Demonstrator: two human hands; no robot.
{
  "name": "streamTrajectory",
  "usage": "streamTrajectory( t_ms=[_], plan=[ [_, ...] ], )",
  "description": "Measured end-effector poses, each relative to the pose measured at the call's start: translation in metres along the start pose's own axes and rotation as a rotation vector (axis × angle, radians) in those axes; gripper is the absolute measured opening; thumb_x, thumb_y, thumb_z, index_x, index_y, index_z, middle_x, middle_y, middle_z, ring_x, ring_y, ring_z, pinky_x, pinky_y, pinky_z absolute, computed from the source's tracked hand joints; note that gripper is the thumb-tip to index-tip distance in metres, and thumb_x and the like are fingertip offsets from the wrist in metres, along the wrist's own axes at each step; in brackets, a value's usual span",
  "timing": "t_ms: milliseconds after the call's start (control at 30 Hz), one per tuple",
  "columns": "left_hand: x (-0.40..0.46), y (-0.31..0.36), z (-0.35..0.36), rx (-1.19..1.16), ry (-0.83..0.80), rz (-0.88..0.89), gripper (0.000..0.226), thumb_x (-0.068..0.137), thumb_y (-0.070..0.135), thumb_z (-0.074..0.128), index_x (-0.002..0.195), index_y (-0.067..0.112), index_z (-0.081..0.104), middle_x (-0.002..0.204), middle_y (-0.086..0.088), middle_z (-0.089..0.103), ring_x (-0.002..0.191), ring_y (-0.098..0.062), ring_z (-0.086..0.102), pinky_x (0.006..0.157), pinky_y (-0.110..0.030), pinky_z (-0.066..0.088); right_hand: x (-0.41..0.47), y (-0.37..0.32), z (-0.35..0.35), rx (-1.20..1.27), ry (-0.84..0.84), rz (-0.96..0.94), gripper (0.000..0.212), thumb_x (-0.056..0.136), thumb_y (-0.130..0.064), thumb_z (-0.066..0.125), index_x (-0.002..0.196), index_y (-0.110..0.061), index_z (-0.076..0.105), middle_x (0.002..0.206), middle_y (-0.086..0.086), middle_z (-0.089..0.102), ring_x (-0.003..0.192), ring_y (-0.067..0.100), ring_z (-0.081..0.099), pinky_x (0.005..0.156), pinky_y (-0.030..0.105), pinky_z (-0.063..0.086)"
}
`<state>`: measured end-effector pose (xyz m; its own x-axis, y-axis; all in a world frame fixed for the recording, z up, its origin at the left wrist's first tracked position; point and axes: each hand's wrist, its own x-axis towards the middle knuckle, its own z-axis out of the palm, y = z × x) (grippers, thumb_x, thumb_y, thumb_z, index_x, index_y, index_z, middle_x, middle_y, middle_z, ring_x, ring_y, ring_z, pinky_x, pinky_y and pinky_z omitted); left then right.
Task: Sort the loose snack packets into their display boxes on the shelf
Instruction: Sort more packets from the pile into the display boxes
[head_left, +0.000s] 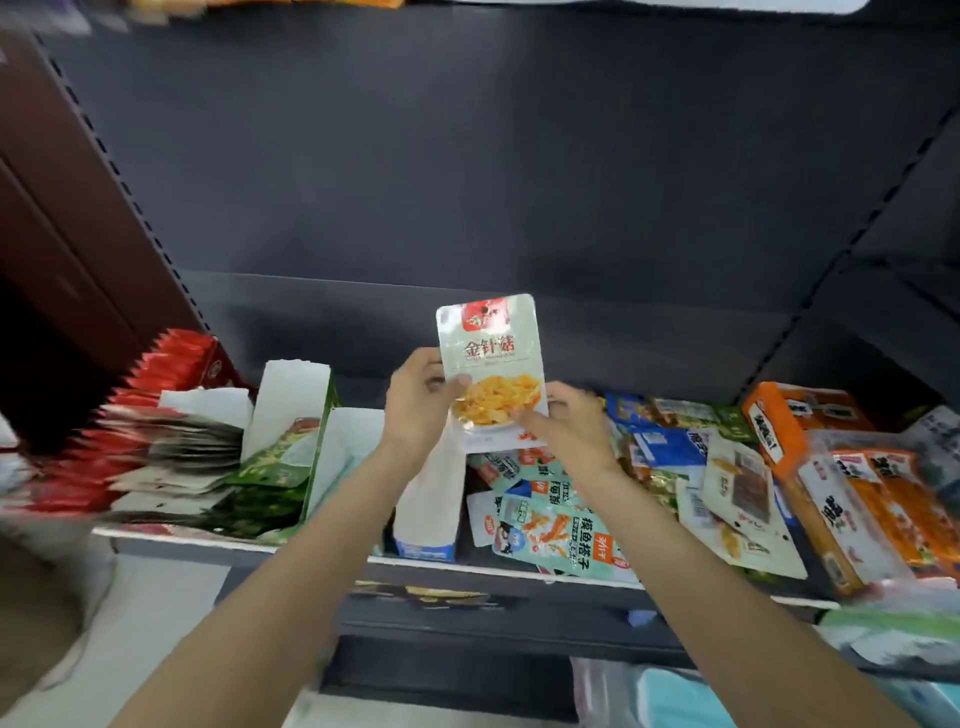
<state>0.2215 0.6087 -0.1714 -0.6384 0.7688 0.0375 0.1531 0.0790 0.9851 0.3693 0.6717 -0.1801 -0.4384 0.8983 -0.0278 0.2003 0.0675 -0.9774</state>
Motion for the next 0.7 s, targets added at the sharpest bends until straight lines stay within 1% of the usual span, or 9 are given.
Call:
streamTrajectory(
  t_ms=[133, 233, 300, 367, 433, 500, 567, 633, 700],
  plan=[
    [0.012, 0.0, -0.078, 0.058, 0.029, 0.176, 0.019, 0.087, 0.003, 0.062, 0.089, 0.02, 0.055, 0.093, 0.006, 0.066, 0.086, -0.008, 0.064, 0.071, -0.023, 0.055, 0.007, -0.022, 0.072, -0.099, -0.001, -0.091, 0.011, 0.084, -0.009, 0.068, 0.092, -0.002, 0.07, 0.092, 0.003, 0.07, 0.076, 0.011, 0.065, 0.069, 0.026, 0.051],
    [0.021, -0.004, -0.136, 0.106, 0.048, 0.274, 0.021, 0.088, 0.004, 0.06, 0.089, 0.025, 0.053, 0.092, 0.013, 0.064, 0.086, -0.003, 0.063, 0.074, -0.021, 0.053, 0.007, -0.037, 0.133, -0.046, -0.03, -0.115, 0.017, 0.085, -0.004, 0.066, 0.101, -0.001, 0.069, 0.1, 0.006, 0.07, 0.084, 0.013, 0.065, 0.074, 0.025, 0.053],
    [0.03, -0.009, -0.175, 0.145, 0.084, 0.331, 0.017, 0.089, 0.005, 0.06, 0.094, 0.019, 0.053, 0.091, 0.013, 0.064, 0.086, -0.006, 0.063, 0.075, -0.022, 0.051, 0.008, -0.045, 0.172, -0.029, -0.055, -0.147, 0.02, 0.086, -0.004, 0.064, 0.105, -0.002, 0.069, 0.104, 0.002, 0.068, 0.088, 0.011, 0.065, 0.076, 0.023, 0.054],
    [0.038, -0.016, -0.212, 0.168, 0.121, 0.356, 0.015, 0.089, 0.005, 0.059, 0.097, 0.015, 0.052, 0.09, 0.009, 0.064, 0.084, -0.011, 0.063, 0.074, -0.025, 0.051, 0.01, -0.051, 0.212, -0.061, -0.071, -0.157, 0.018, 0.087, -0.008, 0.064, 0.104, -0.004, 0.07, 0.106, 0.001, 0.07, 0.093, 0.012, 0.066, 0.081, 0.032, 0.055],
    [0.043, -0.022, -0.246, 0.169, 0.147, 0.354, 0.014, 0.09, 0.006, 0.058, 0.098, 0.014, 0.051, 0.093, 0.005, 0.064, 0.085, -0.013, 0.063, 0.074, -0.026, 0.051, 0.011, -0.056, 0.248, -0.102, -0.072, -0.17, 0.018, 0.088, -0.01, 0.064, 0.102, -0.002, 0.07, 0.107, 0.005, 0.071, 0.095, 0.015, 0.066, 0.084, 0.037, 0.054],
    [0.045, -0.028, -0.275, 0.176, 0.161, 0.317, 0.012, 0.092, 0.009, 0.057, 0.101, 0.014, 0.051, 0.099, 0.003, 0.064, 0.09, -0.011, 0.062, 0.077, -0.023, 0.051, 0.01, -0.062, 0.28, -0.134, -0.076, -0.18, 0.02, 0.089, -0.01, 0.062, 0.107, -0.002, 0.069, 0.112, 0.006, 0.069, 0.098, 0.015, 0.065, 0.085, 0.034, 0.054],
    [0.048, -0.037, -0.297, 0.204, 0.157, 0.261, 0.012, 0.092, 0.011, 0.057, 0.102, 0.014, 0.051, 0.103, 0.0, 0.065, 0.093, -0.012, 0.062, 0.079, -0.022, 0.051, 0.01, -0.062, 0.303, -0.175, -0.092, -0.16, 0.021, 0.089, -0.012, 0.061, 0.108, -0.004, 0.069, 0.115, 0.006, 0.068, 0.101, 0.018, 0.065, 0.087, 0.036, 0.054],
    [0.053, -0.048, -0.313, 0.255, 0.112, 0.167, 0.014, 0.091, 0.01, 0.058, 0.102, 0.014, 0.051, 0.103, -0.001, 0.066, 0.093, -0.014, 0.063, 0.073, -0.019, 0.049, 0.01, -0.061, 0.316, -0.292, -0.131, -0.109, 0.02, 0.089, -0.012, 0.062, 0.106, -0.005, 0.07, 0.111, 0.008, 0.07, 0.097, 0.022, 0.066, 0.086, 0.04, 0.053],
    [0.056, -0.056, -0.324, 0.282, 0.04, 0.107, 0.021, 0.089, 0.009, 0.06, 0.105, 0.017, 0.049, 0.103, 0.0, 0.066, 0.091, -0.012, 0.062, 0.07, -0.017, 0.046, 0.009, -0.062, 0.32, -0.414, -0.167, -0.085, 0.021, 0.087, -0.009, 0.063, 0.107, -0.008, 0.07, 0.107, 0.008, 0.07, 0.096, 0.023, 0.065, 0.086, 0.037, 0.052]
  ],
)
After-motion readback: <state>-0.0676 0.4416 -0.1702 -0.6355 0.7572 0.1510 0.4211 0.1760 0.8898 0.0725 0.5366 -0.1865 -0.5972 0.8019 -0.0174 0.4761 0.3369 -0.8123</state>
